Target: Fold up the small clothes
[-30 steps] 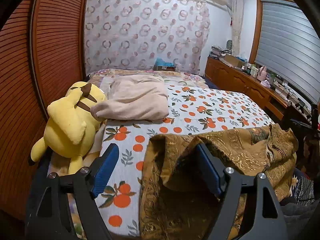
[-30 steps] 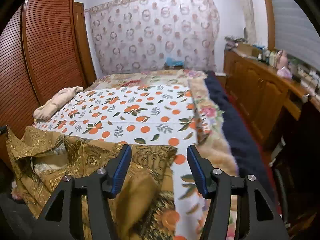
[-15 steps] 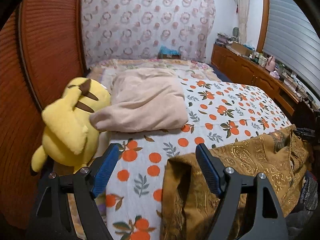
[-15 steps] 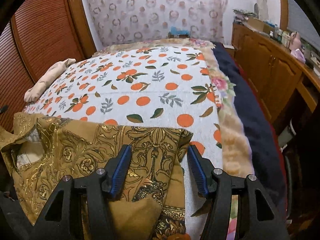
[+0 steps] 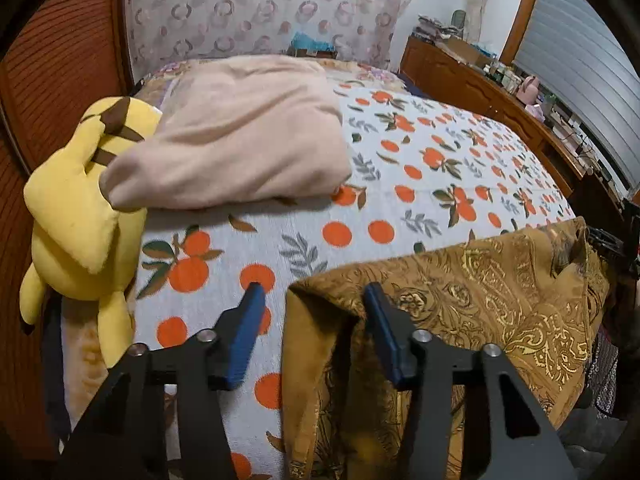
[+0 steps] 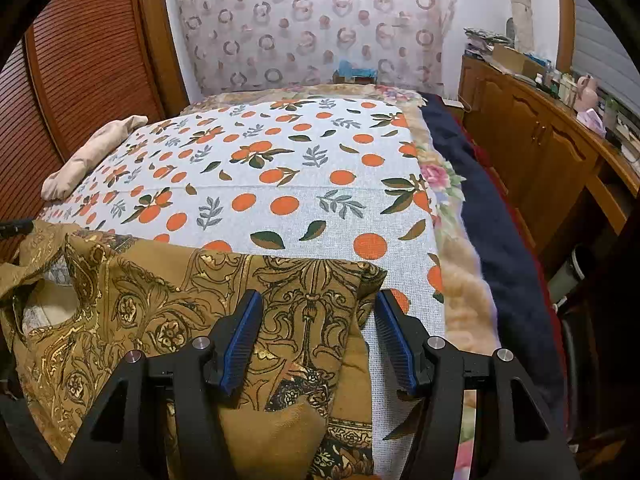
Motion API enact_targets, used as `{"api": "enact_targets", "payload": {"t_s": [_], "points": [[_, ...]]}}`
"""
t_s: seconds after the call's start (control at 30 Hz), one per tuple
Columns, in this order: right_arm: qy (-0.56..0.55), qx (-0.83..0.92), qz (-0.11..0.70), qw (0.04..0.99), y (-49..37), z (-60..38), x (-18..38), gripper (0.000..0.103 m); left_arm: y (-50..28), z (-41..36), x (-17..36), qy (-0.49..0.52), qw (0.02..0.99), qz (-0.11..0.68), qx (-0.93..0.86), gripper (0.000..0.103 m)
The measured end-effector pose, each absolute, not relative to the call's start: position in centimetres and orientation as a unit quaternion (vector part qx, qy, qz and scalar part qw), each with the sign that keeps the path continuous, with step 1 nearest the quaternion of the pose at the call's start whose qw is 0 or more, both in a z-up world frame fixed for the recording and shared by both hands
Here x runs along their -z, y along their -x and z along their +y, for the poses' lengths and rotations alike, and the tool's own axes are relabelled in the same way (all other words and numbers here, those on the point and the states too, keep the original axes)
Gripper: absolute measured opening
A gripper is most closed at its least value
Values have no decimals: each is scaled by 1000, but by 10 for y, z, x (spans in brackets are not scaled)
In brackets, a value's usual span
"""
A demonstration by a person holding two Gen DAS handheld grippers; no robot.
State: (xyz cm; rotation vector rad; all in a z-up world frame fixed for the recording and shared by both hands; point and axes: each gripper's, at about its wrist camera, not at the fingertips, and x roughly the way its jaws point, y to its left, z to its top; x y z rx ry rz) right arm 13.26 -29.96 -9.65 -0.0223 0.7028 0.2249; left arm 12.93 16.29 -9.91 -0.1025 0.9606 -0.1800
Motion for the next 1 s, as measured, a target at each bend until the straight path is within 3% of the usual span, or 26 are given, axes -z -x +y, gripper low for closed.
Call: {"api": "enact_targets", "payload": {"t_s": [0.47, 0.57, 0.63, 0.77, 0.83, 0.9, 1.0], "points": [[0, -110, 340, 934, -130, -304, 97, 61, -128, 158, 106, 37, 880, 465, 88, 45], [3, -109, 340, 934, -131, -303, 97, 61, -128, 157, 106, 34, 880, 465, 92, 35], [11, -108, 341, 934, -131, -301, 97, 60, -129, 156, 106, 32, 878, 468, 97, 22], [34, -111, 344, 932, -133, -295, 97, 49, -127, 150, 104, 28, 877, 467, 111, 10], [47, -111, 345, 931, -134, -291, 96, 30, -124, 147, 101, 24, 881, 460, 110, 8], [47, -118, 347, 929, -135, -290, 95, 18, -118, 144, 94, 22, 888, 446, 110, 7], [42, -117, 346, 930, -134, -290, 91, 9, -110, 144, 82, 26, 897, 428, 109, 7]]}}
